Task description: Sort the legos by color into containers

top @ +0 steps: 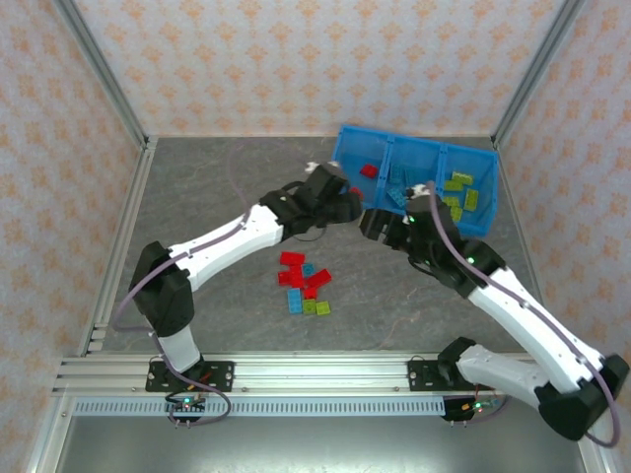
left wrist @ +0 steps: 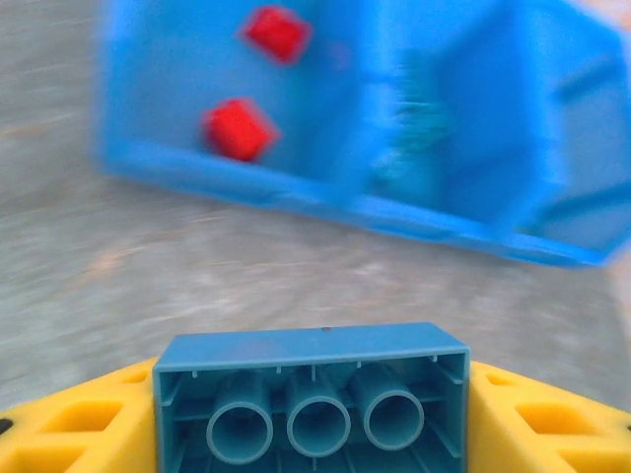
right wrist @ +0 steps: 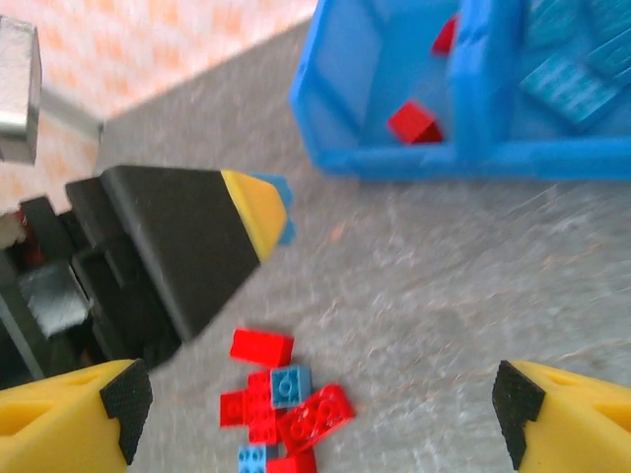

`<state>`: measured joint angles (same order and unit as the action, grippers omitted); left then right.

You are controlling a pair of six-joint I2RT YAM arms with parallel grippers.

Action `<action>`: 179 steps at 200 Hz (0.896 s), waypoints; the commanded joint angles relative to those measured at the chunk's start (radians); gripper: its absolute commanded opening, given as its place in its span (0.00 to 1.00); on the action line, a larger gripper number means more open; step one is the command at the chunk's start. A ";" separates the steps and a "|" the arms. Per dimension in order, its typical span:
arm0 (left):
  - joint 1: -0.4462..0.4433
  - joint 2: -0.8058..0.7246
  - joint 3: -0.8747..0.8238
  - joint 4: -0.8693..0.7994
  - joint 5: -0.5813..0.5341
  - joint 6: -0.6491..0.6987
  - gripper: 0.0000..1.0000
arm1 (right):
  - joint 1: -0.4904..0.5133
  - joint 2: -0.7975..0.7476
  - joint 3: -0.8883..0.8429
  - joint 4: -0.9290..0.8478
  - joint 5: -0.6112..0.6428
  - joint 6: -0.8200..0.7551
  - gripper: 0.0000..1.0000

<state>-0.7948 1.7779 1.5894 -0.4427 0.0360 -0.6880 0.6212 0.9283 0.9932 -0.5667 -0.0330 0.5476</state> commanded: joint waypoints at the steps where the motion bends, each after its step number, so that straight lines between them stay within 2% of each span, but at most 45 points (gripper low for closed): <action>1: -0.044 0.143 0.157 0.016 -0.051 0.036 0.56 | -0.003 -0.083 -0.064 -0.023 0.209 0.090 0.91; 31: -0.066 0.397 0.486 -0.004 -0.104 0.114 0.56 | -0.003 -0.181 -0.104 -0.079 0.223 0.107 0.91; 60: -0.065 0.632 0.837 -0.075 -0.205 0.220 0.60 | -0.003 -0.232 -0.125 -0.151 0.228 0.111 0.91; 87: -0.066 0.787 1.039 -0.059 -0.226 0.275 0.63 | -0.003 -0.285 -0.146 -0.167 0.245 0.112 0.91; 106: -0.066 0.820 1.080 -0.035 -0.248 0.251 0.66 | -0.003 -0.298 -0.149 -0.172 0.238 0.109 0.91; 128: -0.064 0.811 1.078 -0.016 -0.256 0.231 0.83 | -0.003 -0.298 -0.147 -0.183 0.234 0.108 0.91; 142: -0.066 0.791 1.079 -0.023 -0.248 0.230 0.89 | -0.003 -0.298 -0.145 -0.189 0.228 0.108 0.91; 179: -0.065 0.680 1.044 -0.130 -0.232 0.230 0.89 | -0.003 -0.301 -0.137 -0.202 0.228 0.117 0.91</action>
<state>-0.8623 2.6118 2.6343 -0.4965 -0.1734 -0.4656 0.6167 0.6334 0.8494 -0.7395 0.1692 0.6533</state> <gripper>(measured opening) 0.901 0.911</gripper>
